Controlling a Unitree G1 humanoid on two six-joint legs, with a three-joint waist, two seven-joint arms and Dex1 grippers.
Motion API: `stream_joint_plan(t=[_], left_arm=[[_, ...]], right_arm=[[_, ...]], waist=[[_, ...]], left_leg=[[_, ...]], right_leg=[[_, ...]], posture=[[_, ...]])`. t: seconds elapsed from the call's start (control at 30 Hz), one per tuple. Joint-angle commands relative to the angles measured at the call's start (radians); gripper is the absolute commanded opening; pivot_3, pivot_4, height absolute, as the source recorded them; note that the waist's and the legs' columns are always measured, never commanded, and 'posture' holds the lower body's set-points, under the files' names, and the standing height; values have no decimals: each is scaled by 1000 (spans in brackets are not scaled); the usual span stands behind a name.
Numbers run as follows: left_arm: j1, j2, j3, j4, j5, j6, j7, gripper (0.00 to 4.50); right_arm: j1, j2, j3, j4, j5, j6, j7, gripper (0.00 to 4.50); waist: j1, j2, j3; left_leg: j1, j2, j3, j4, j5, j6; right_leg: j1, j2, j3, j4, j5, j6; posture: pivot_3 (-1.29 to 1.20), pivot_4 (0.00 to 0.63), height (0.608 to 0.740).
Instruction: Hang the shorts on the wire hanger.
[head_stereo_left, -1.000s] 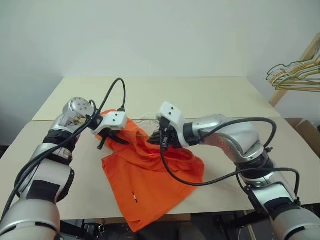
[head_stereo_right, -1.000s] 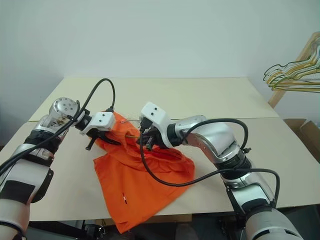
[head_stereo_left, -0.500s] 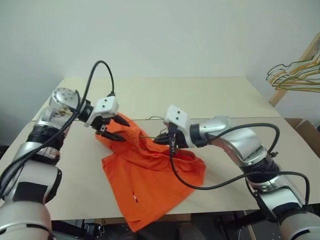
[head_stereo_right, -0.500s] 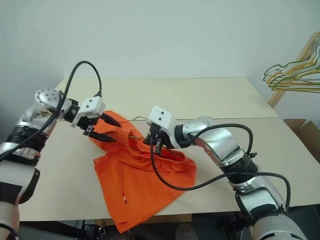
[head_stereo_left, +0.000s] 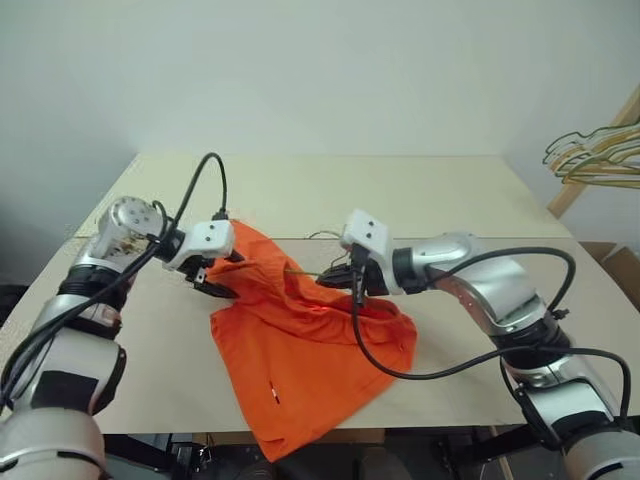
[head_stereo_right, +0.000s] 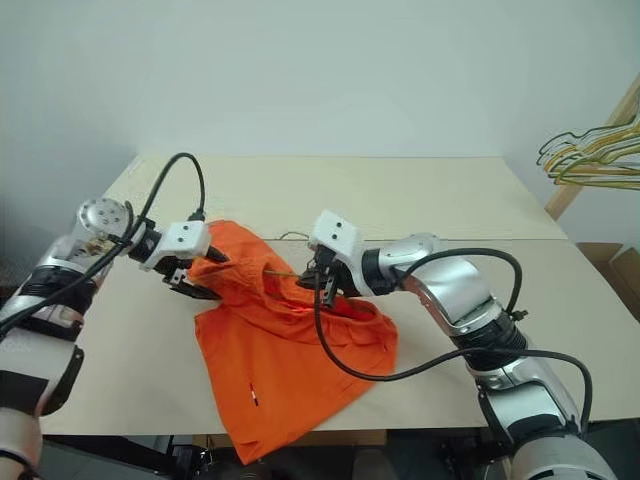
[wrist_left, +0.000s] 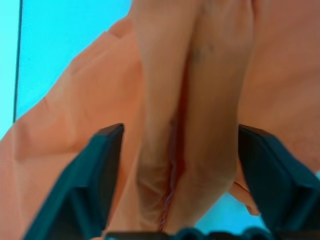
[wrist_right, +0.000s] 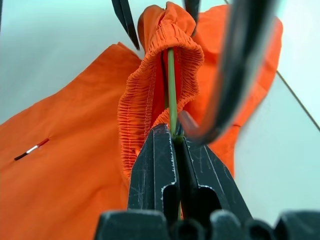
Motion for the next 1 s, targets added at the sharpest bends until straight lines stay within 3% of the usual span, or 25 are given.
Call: stream_joint_plan(t=[0.03,0.27,0.63,1.0], left_arm=[[-49,-5,43,23,21,-41,0,2326],[-83,-15,69,75,53,-79,-13,112],[-113,-8,138,56,24,-38,-94,51],[-28,31,113,-34,-13,-60,-100,51]], right_arm=[[-1,-19,-51,-41,6,-9,9,0],[11,-47,-47,-51,3,-6,20,0],[53,-84,1,-41,-73,-24,7,0],[57,-87,-86,-47,-48,8,3,0]], waist=[[0,0,0],[1,0,0],[2,0,0],[3,0,0]], left_leg=[[0,0,0,0,0,0],[0,0,0,0,0,0],[0,0,0,0,0,0],[0,1,0,0,0,0]], right_leg=[[0,0,0,0,0,0],[0,0,0,-1,0,0],[0,0,0,-1,0,0],[0,0,0,-1,0,0]], posture=[[-134,0,740],[-135,0,740],[-119,0,740],[-120,0,740]])
